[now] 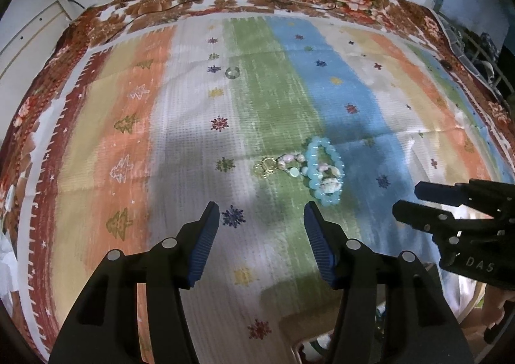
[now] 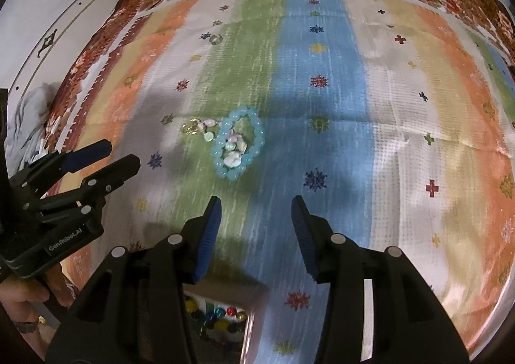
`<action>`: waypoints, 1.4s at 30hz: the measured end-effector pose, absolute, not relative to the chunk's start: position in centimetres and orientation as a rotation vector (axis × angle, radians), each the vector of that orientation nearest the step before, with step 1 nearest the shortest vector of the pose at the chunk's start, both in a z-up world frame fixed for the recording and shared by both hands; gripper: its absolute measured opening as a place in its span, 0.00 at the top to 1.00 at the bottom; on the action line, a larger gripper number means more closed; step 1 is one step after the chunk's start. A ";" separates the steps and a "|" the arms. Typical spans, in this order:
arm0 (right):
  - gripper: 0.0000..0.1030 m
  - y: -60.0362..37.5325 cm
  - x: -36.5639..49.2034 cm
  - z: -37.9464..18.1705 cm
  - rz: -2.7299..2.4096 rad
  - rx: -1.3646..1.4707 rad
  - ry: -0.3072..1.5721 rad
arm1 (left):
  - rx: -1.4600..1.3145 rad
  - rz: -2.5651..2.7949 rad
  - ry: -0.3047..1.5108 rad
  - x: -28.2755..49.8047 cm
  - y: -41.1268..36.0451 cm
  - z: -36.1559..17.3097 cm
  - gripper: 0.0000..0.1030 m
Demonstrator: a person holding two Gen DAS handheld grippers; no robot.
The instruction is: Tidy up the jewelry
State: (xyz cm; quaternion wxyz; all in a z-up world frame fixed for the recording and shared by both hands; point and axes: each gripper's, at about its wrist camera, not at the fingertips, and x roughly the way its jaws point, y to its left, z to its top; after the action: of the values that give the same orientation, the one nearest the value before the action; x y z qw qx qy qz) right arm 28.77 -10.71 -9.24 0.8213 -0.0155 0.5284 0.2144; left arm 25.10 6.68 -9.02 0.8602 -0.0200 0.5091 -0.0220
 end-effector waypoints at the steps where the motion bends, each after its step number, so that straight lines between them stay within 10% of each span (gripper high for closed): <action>1: 0.55 -10.7 29.2 -9.4 0.453 -0.032 1.130 | -0.039 -0.045 1.072 25.4 6.8 -9.2 0.46; 33: 0.52 -7.9 37.3 -13.9 0.428 -0.019 1.228 | -0.061 -0.065 1.185 31.5 7.9 -15.2 0.46; 42: 0.61 -8.5 37.5 -14.3 0.415 -0.005 1.221 | -0.027 -0.065 1.164 31.9 7.5 -15.5 0.65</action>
State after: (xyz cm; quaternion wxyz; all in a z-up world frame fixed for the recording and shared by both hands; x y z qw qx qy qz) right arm 37.54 -8.46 -14.26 0.7992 -0.0024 0.5691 0.1935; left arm 31.85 7.54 -15.48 0.8347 -0.0129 0.5497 -0.0308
